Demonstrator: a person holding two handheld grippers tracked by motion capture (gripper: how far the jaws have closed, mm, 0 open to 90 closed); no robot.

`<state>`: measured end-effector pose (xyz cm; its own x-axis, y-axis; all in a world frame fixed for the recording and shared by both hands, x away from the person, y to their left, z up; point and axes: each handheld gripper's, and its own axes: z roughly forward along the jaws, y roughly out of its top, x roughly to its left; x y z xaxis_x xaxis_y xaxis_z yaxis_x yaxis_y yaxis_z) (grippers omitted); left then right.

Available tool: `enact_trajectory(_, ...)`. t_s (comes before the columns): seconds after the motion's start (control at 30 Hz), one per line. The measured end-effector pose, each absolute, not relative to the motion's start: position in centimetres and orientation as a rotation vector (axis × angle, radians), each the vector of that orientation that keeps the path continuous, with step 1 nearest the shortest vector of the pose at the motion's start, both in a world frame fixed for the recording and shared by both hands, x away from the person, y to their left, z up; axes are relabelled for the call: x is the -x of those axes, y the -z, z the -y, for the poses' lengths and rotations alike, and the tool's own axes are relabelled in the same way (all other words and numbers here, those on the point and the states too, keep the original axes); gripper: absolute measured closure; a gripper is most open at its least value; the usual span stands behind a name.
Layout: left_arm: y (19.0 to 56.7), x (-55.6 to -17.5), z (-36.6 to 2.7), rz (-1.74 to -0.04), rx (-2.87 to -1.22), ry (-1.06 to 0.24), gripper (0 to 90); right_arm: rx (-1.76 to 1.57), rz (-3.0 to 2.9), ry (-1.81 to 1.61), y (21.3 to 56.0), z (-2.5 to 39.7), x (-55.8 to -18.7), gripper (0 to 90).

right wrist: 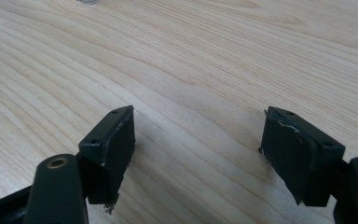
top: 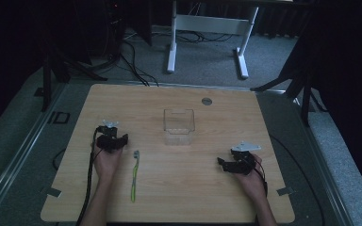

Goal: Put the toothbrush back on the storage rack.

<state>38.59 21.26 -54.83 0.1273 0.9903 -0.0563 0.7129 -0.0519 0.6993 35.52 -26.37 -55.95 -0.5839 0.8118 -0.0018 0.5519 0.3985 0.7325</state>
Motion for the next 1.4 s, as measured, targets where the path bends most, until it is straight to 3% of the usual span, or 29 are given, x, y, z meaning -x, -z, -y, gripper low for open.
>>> enact_trajectory(1.4, 49.9, -34.4, -17.8, -1.680, -1.857, -0.560, 51.2, -1.177, -2.302, -1.001, 56.0, 26.4, -35.5, 25.8)
